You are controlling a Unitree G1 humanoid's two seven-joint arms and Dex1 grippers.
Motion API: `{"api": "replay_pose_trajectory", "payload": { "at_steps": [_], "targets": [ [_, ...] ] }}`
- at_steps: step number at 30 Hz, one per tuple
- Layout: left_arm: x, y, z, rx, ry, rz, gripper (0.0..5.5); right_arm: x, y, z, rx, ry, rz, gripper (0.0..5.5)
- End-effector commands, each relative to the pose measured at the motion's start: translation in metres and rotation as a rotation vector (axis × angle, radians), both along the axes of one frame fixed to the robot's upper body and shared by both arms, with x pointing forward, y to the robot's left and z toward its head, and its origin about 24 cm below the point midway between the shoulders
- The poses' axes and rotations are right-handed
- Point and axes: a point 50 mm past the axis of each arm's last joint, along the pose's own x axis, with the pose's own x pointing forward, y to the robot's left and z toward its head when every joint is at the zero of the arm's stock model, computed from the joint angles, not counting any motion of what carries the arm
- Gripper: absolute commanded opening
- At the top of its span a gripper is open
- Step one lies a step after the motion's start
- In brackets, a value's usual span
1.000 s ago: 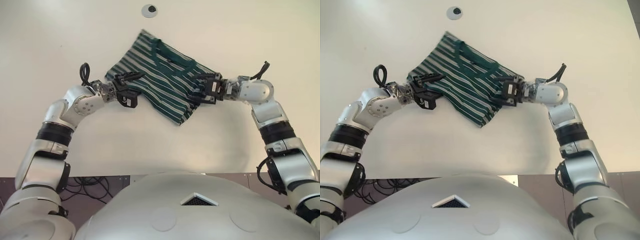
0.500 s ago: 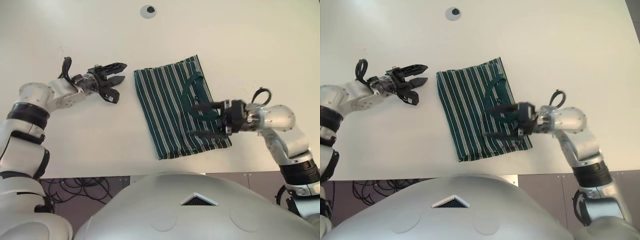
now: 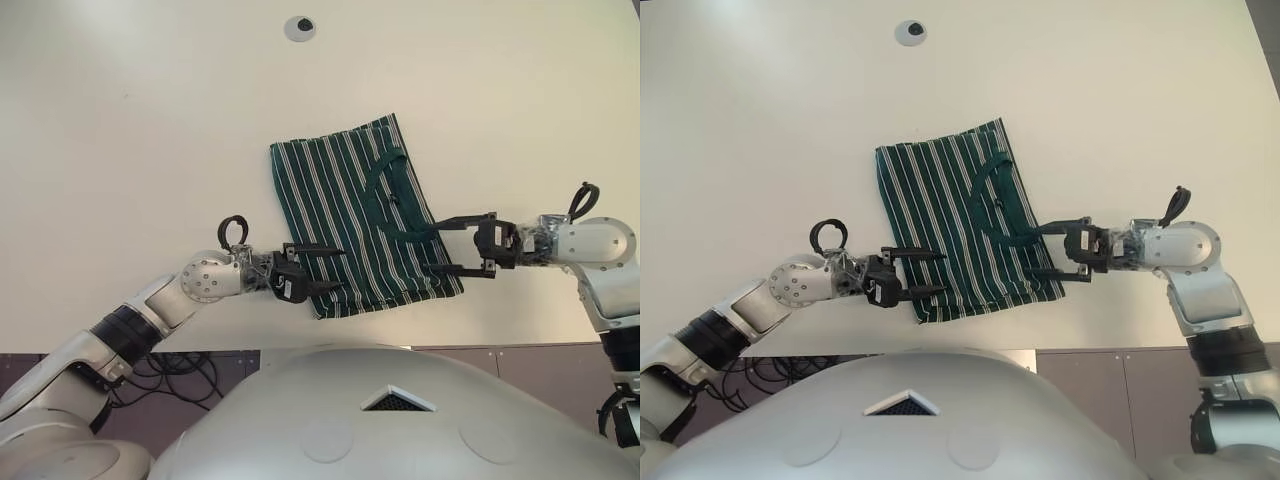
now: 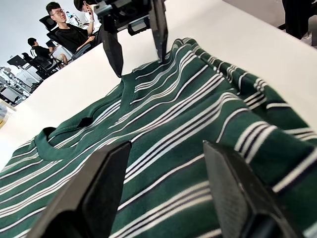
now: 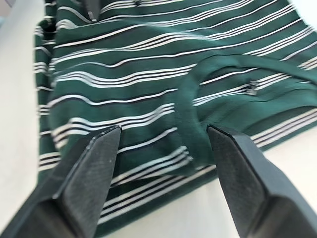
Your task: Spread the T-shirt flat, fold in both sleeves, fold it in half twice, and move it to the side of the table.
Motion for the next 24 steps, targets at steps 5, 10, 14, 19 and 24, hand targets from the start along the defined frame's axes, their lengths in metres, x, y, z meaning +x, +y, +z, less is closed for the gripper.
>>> {"api": "replay_pose_trajectory", "payload": {
  "at_steps": [5, 10, 14, 19, 24],
  "targets": [
    [0.029, 0.037, -0.018, 0.291, -0.135, 0.065, 2.64, 0.01, 0.021, -0.004, 0.191, -0.013, -0.074, 3.17],
    [0.024, 0.037, 0.008, 0.166, -0.121, 0.063, 2.64, 0.021, 0.005, 0.014, 0.279, -0.039, -0.176, 3.17],
    [0.025, 0.05, 0.036, 0.082, -0.115, 0.111, 2.64, 0.019, -0.011, 0.02, 0.257, -0.053, -0.222, 3.17],
    [0.017, 0.075, 0.054, 0.044, -0.063, 0.215, 2.64, -0.012, -0.023, 0.012, 0.119, -0.078, -0.105, 3.17],
    [-0.02, 0.11, 0.05, 0.216, 0.049, 0.218, 2.64, -0.04, -0.04, -0.013, -0.121, -0.184, 0.096, 3.17]
  ]
}}
